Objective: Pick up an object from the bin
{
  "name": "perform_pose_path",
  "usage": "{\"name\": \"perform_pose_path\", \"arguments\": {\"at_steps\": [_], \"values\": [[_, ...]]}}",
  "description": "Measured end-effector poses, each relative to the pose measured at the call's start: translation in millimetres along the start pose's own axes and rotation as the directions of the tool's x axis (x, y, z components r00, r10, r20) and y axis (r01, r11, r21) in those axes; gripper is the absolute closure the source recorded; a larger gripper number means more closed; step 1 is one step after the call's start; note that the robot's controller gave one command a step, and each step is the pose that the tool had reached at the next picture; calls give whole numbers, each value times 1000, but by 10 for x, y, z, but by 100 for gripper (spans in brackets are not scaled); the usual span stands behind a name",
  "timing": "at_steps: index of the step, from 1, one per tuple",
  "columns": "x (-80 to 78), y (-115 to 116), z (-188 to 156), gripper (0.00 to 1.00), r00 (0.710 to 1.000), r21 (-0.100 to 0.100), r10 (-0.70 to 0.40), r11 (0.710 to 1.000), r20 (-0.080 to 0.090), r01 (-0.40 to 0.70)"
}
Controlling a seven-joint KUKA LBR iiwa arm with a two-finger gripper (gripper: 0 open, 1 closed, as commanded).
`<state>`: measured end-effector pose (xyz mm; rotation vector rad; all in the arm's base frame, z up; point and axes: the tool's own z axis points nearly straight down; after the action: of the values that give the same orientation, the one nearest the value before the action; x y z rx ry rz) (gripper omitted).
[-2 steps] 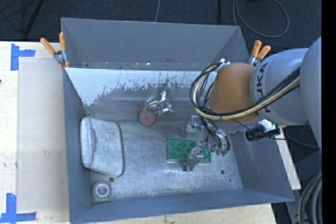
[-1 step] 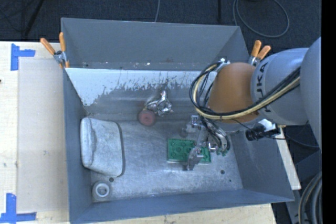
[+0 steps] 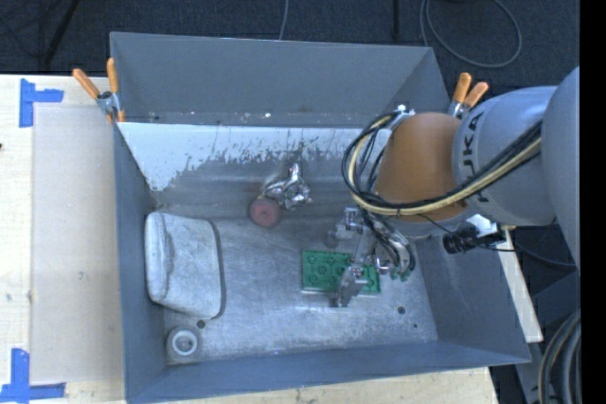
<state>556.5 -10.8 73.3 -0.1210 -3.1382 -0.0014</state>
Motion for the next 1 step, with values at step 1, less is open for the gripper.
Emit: {"name": "perform_pose_path", "arguments": {"at_steps": [1], "values": [[-1, 0, -2, 0, 1000, 0, -1, 1000, 0, 1]]}}
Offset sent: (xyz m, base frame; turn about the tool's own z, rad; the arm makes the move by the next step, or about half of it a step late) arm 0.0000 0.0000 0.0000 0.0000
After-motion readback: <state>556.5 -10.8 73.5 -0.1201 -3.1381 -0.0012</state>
